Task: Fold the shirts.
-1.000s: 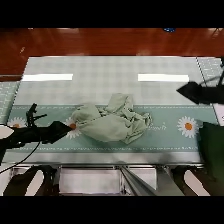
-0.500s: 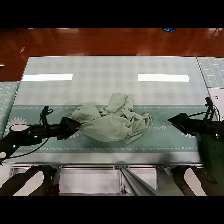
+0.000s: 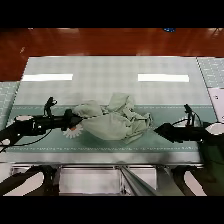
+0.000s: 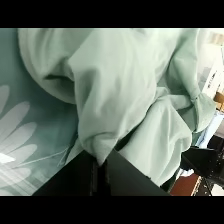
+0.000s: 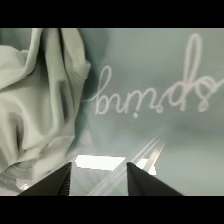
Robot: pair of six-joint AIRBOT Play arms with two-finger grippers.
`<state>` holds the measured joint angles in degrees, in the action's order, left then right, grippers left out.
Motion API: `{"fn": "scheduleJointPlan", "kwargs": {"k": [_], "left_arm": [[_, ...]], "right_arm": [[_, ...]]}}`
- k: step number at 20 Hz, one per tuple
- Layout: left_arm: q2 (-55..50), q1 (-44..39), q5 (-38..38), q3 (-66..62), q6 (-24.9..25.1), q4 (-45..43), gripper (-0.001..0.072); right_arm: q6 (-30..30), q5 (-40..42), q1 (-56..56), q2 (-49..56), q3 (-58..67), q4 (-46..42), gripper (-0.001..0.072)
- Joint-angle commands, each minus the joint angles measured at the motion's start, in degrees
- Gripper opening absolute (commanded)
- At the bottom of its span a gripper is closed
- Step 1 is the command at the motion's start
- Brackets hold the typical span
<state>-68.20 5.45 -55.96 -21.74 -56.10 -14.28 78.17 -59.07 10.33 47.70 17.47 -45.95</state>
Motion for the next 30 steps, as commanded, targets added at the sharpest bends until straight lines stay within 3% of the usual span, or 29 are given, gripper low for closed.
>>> {"fn": "scheduleJointPlan", "kwargs": {"k": [1,4,5,8,11,15,17,20,22,25,30], "left_arm": [[-0.3,-0.2,-1.3,-1.0,0.6,0.3,0.0019],[-0.3,-0.4,-1.7,-1.0,0.6,0.3,0.0019],[-0.3,-0.5,-1.7,-1.0,0.6,0.3,0.0019],[-0.3,-0.5,-1.7,-1.0,0.6,0.3,0.0019],[-0.3,-0.5,-1.7,-1.0,1.4,0.4,0.0019],[2.0,1.8,-7.5,-6.7,1.5,0.7,0.0018],[6.4,3.5,-9.1,-13.7,1.4,0.8,0.0018],[14.1,5.8,-5.6,-27.4,-1.5,0.7,0.0017],[17.5,6.4,-5.1,-38.8,-3.5,-0.2,0.0017],[20.7,6.3,-5.2,-56.5,-8.9,-8.3,0.0017],[27.3,6.3,-10.3,-74.2,-19.3,-29.8,0.0017]], "right_arm": [[2.3,10.0,-8.7,5.0,0.1,5.1,0.0404],[-2.2,11.0,-14.7,15.4,3.5,12.1,0.0401],[-2.8,10.5,-16.2,18.2,5.5,13.0,0.0362],[-2.4,8.8,-18.1,23.8,11.7,13.0,0.0341],[-3.9,6.5,-18.0,24.9,16.0,13.0,0.0032],[-4.9,-2.4,-16.3,22.0,29.3,8.2,0.0031],[-4.3,-2.0,-14.5,17.6,39.5,4.0,0.0031],[2.0,-3.0,-10.4,13.9,62.0,-8.0,0.0031],[2.2,-7.7,-9.3,13.0,77.4,-11.3,0.0031],[2.2,-15.0,-9.3,11.4,94.8,-14.8,0.0031],[2.6,-18.6,-9.3,1.8,98.7,-23.4,0.0031]]}}
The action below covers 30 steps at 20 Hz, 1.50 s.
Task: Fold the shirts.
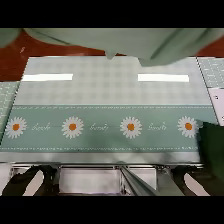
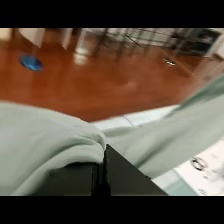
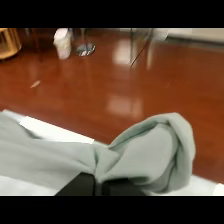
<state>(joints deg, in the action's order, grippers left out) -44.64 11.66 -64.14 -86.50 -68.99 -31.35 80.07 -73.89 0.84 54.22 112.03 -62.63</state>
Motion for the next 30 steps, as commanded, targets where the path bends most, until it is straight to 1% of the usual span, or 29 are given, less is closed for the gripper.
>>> {"fn": "scheduleJointPlan", "kwargs": {"k": [1,3,5,7,8,10,12,13,15,16,17,18,19,20,22,23,25,27,28,29,30], "left_arm": [[5.5,0.1,-3.3,-10.3,-7.6,-15.0,0.0017],[8.8,0.1,-8.7,-10.4,-7.9,-15.8,0.0017],[11.0,0.1,-15.2,-10.4,-10.4,-15.8,0.0017],[12.5,0.1,-20.1,-10.1,-11.7,-15.8,0.0018],[13.2,0.1,-22.2,-9.3,-12.4,-15.8,0.0018],[14.7,0.1,-25.6,-5.4,-13.1,-15.8,0.0018],[17.0,0.1,-27.0,2.4,-13.8,-15.8,0.0018],[18.2,0.1,-27.0,7.4,-13.9,-15.8,0.0018],[20.2,0.1,-27.0,19.3,-13.8,-15.8,0.0018],[20.7,0.1,-27.0,26.0,-13.8,-15.8,0.0018],[20.8,0.1,-26.9,32.9,-13.8,-15.8,0.0018],[20.6,0.1,-26.1,39.3,-13.8,-15.8,0.0018],[20.3,0.1,-24.0,46.5,-13.7,-15.8,0.0018],[19.8,0.1,-20.4,52.9,-13.4,-15.7,0.0019],[18.1,0.1,-10.1,64.6,-12.4,-14.2,0.0018],[16.6,0.1,-4.9,68.6,-10.5,-12.7,0.0019],[11.8,0.1,5.0,72.4,-6.7,-9.2,0.0018],[6.1,0.1,12.8,71.7,-5.2,-6.1,0.0018],[3.1,0.1,15.7,71.1,-5.1,-3.3,0.0019],[-0.3,0.1,17.2,70.1,-3.4,0.2,0.0019],[-3.4,0.1,17.2,68.7,-0.4,2.9,0.0019]], "right_arm": [[0.9,-5.7,0.2,-6.5,4.2,-8.1,0.0031],[1.7,-9.6,0.2,-9.6,4.2,-9.4,0.0031],[3.0,-13.0,0.2,-12.0,4.1,-9.5,0.0031],[4.3,-18.2,0.2,-13.3,3.8,-9.4,0.0032],[5.0,-20.3,0.2,-14.1,2.4,-8.8,0.0031],[5.1,-23.1,0.2,-15.9,-3.6,-4.9,0.0031],[4.8,-23.2,0.2,-18.4,-13.3,-0.7,0.0031],[4.8,-23.0,0.2,-19.8,-19.1,-0.3,0.0031],[4.5,-20.6,0.2,-21.9,-30.4,-2.2,0.0031],[3.5,-18.5,0.2,-22.3,-36.0,-2.9,0.0030],[1.0,-16.2,0.2,-22.1,-40.7,-2.7,0.0030],[-0.2,-13.1,0.2,-21.2,-45.5,-2.3,0.0029],[-0.2,-10.1,0.2,-19.7,-49.2,-2.3,0.0030],[-0.2,-6.9,0.2,-17.4,-52.4,-2.3,0.0030],[-0.2,-1.0,0.2,-11.2,-55.2,-2.3,0.0030],[-0.2,1.8,0.2,-7.5,-55.2,-2.1,0.0030],[-0.1,9.5,0.2,0.3,-55.2,-1.2,0.0031],[1.6,14.2,0.2,8.6,-54.2,0.5,0.0032],[1.8,15.1,0.2,12.9,-53.2,2.8,0.0032],[1.8,15.7,0.2,16.5,-52.1,5.7,0.0032],[1.8,16.0,0.2,20.2,-50.6,9.6,0.0032]]}}
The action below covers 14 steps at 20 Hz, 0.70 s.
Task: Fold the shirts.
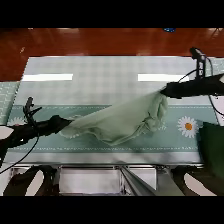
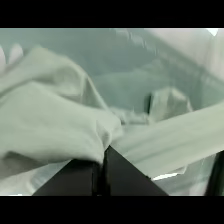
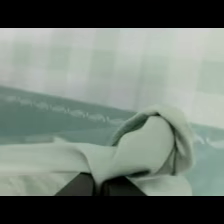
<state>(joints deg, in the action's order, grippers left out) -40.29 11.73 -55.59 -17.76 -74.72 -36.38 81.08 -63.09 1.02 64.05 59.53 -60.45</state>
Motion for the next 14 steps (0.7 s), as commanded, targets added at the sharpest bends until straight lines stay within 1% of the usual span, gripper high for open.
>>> {"fn": "scheduleJointPlan", "kwargs": {"k": [1,2,3,4,6,7,8,9,10,11,13,14], "left_arm": [[-10.5,0.0,8.4,-2.0,8.1,9.7,0.0019],[-12.4,0.1,8.0,-4.0,8.2,9.9,0.0039],[-13.8,0.3,7.1,-6.2,8.3,9.4,0.0244],[-14.4,0.9,5.3,-8.4,8.2,7.9,0.0497],[-14.3,4.7,-2.4,-14.3,8.2,-2.1,0.0510],[-14.3,7.8,-7.4,-17.2,7.8,-7.5,0.0510],[-14.3,11.4,-11.6,-19.2,6.8,-11.3,0.0510],[-14.0,15.6,-14.9,-20.2,6.2,-13.5,0.0510],[-13.5,19.6,-16.9,-20.0,6.1,-13.8,0.0509],[-13.2,23.3,-18.2,-18.7,5.5,-13.6,0.0509],[-13.1,25.9,-18.6,-13.5,1.9,-11.7,0.0509],[-13.1,25.5,-18.9,-10.1,2.0,-9.7,0.0509]], "right_arm": [[0.8,5.0,0.3,13.1,3.7,10.5,0.0036],[1.1,3.9,1.2,15.3,5.8,13.2,0.0155],[1.2,1.4,2.5,16.6,8.1,15.1,0.0390],[1.0,-2.0,4.7,17.0,10.9,15.1,0.0407],[0.9,-9.7,10.8,16.0,15.6,13.6,0.0407],[-0.2,-12.8,14.7,14.5,16.6,12.5,0.0406],[-1.6,-14.4,18.3,12.4,16.3,10.3,0.0406],[-1.9,-15.0,21.7,9.7,15.0,6.3,0.0406],[-1.8,-14.1,24.4,6.9,12.1,3.2,0.0406],[-1.4,-11.0,26.8,3.6,6.9,2.4,0.0406],[-1.0,-4.7,29.4,-2.7,-6.3,5.2,0.0406],[-1.9,-2.5,29.5,-5.3,-12.5,7.0,0.0406]]}}
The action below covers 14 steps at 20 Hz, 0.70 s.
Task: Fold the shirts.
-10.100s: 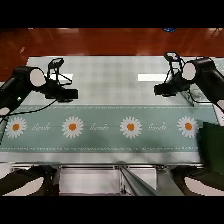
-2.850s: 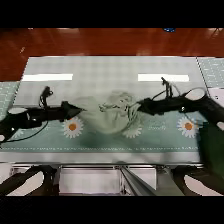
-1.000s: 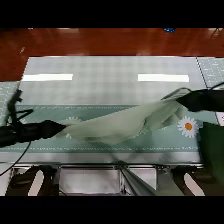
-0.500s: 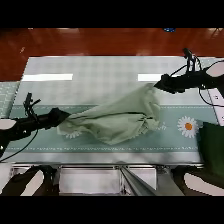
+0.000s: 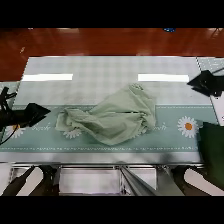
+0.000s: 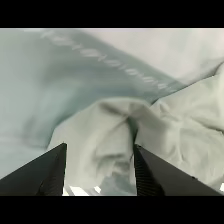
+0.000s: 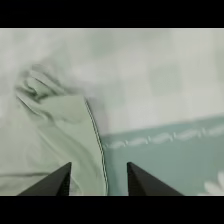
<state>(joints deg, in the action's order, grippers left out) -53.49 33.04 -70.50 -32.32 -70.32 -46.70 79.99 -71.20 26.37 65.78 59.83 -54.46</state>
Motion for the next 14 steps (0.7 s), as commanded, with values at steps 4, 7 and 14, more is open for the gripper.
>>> {"fn": "scheduleJointPlan", "kwargs": {"k": [4,7,14], "left_arm": [[-0.3,1.6,-4.8,12.5,-2.2,3.0,0.0509],[-0.3,0.1,-2.6,13.2,-2.1,4.8,0.0509],[-3.0,-12.4,12.5,13.2,-4.2,7.4,0.0377]], "right_arm": [[-7.9,6.7,4.1,-12.0,-27.5,5.2,0.0406],[-8.4,7.4,4.1,-12.0,-30.2,5.7,0.0405],[-8.5,4.9,-2.8,-10.6,-30.7,2.4,0.0407]]}}
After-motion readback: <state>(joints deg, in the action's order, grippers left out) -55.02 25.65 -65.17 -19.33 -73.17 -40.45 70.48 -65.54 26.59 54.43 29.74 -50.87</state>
